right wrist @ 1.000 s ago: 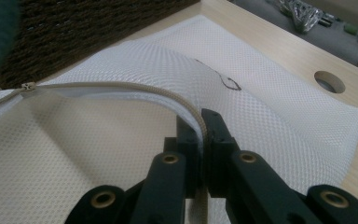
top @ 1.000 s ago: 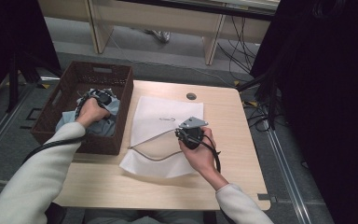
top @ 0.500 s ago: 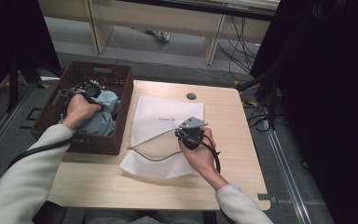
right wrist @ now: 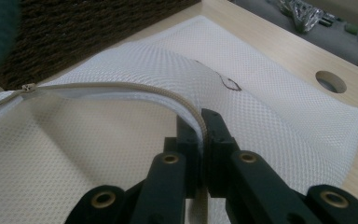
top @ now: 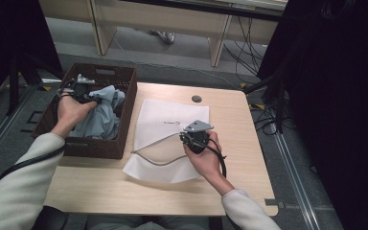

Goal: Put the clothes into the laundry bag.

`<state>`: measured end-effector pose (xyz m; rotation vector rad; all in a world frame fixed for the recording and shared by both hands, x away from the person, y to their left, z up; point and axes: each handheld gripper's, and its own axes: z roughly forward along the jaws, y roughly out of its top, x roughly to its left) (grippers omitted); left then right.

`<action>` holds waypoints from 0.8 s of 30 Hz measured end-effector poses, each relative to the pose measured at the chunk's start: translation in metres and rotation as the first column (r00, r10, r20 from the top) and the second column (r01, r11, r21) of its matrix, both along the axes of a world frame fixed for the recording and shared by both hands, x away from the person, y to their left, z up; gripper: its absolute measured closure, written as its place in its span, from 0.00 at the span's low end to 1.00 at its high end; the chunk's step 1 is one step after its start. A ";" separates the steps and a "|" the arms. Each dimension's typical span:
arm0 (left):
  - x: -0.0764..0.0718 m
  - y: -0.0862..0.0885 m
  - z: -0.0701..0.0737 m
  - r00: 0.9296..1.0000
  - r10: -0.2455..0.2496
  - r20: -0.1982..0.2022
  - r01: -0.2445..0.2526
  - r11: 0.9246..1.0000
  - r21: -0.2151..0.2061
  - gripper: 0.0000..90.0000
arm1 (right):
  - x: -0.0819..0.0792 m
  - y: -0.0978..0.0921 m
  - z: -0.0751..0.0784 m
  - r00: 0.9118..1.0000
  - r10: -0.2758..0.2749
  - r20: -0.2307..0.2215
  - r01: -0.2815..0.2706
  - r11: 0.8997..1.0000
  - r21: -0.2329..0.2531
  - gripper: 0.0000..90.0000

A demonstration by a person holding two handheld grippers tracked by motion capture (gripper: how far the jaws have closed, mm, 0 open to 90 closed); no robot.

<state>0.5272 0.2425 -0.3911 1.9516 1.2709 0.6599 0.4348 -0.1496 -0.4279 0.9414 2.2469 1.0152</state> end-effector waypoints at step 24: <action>-0.031 0.010 0.023 0.952 0.103 0.290 -0.046 0.979 -0.197 0.94 | -0.002 0.002 0.001 1.000 -0.009 -0.014 0.009 1.000 0.023 0.97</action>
